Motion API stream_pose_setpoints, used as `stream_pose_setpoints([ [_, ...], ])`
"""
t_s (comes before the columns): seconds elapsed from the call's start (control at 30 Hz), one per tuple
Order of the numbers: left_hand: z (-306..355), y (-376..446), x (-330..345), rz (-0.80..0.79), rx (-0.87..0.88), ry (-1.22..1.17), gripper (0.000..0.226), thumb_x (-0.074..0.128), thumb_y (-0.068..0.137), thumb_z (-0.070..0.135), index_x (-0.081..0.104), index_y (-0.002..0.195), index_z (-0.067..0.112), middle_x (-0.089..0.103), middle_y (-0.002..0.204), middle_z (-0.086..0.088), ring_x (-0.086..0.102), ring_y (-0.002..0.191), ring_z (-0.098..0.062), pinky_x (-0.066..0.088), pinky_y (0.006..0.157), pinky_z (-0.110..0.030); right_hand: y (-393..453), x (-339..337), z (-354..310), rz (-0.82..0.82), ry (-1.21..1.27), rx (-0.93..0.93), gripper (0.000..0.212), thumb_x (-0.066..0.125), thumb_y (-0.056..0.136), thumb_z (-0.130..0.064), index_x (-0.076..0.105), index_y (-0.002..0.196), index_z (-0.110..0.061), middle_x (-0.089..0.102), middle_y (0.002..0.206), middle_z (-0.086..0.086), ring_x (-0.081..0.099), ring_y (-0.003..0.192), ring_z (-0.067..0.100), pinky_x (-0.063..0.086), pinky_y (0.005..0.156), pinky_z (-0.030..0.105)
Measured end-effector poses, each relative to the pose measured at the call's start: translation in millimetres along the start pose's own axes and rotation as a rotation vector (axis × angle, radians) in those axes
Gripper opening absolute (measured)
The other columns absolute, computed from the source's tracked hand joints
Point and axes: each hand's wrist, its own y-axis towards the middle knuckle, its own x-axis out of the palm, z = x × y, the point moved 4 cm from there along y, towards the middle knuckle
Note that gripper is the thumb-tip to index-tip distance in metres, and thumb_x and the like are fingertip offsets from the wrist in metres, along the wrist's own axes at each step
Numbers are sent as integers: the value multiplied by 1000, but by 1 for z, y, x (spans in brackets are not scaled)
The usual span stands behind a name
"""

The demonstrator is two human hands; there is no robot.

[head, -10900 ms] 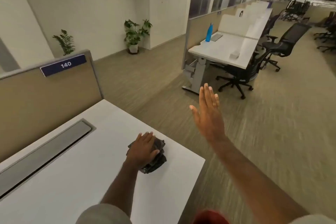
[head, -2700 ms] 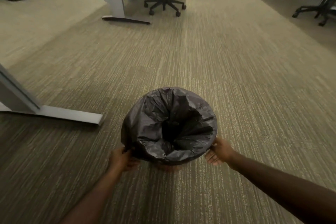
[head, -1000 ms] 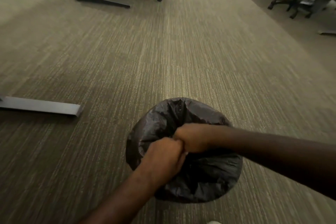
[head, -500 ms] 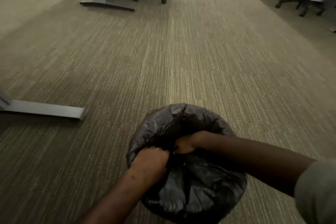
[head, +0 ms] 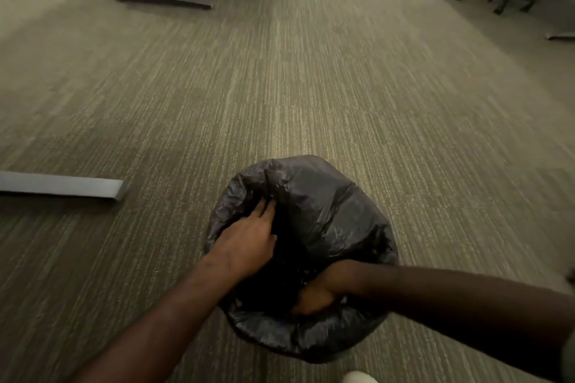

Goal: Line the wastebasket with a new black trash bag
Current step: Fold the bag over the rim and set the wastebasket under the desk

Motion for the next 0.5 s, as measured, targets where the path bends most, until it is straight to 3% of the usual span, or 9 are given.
stream_pose_setpoints([
  [0.03,2,0,-1,22,13,2,74,50,93,32,14,157,20,14,166,-5,46,138,-34,44,108,-45,-24,-14,-27,21,25,-10,52,43,103,-44,56,140,-10,56,142,20,54,126,33,35,115,43],
  [0.1,7,-2,-9,126,75,-30,62,51,93,32,33,151,22,36,158,-3,52,133,-28,47,105,-42,-48,-39,-49,103,44,-112,50,41,106,-36,57,135,2,57,140,22,54,127,34,36,114,39],
  [0.17,11,-5,-22,295,127,-77,45,52,93,31,55,137,23,60,139,2,60,122,-20,50,100,-36,-61,-62,-45,257,107,-149,41,46,104,-29,64,124,3,66,128,20,60,117,32,42,108,38],
  [0.23,10,-5,-30,371,139,-127,36,53,92,30,64,126,23,71,123,4,65,113,-16,52,97,-32,-71,-83,-35,403,187,-106,33,52,101,-21,66,123,-2,69,124,15,63,115,28,45,106,39],
  [0.33,10,-2,-18,155,184,-117,36,54,89,35,64,123,29,74,115,3,69,108,-18,54,93,-35,-77,-111,-24,614,337,-48,40,55,98,-14,57,138,-10,64,133,11,61,119,22,44,104,30],
  [0.43,12,-10,7,-203,206,74,41,51,85,42,61,124,33,71,120,0,66,113,-23,54,93,-39,-66,-120,-22,589,293,53,42,51,100,-16,55,141,-5,58,143,13,55,129,26,41,104,27],
  [0.5,11,-16,17,-273,206,168,39,53,86,40,62,122,29,69,122,-4,64,115,-27,54,94,-41,-56,-114,-36,517,137,77,36,47,100,-17,64,127,-1,65,131,17,61,122,33,46,99,33],
])
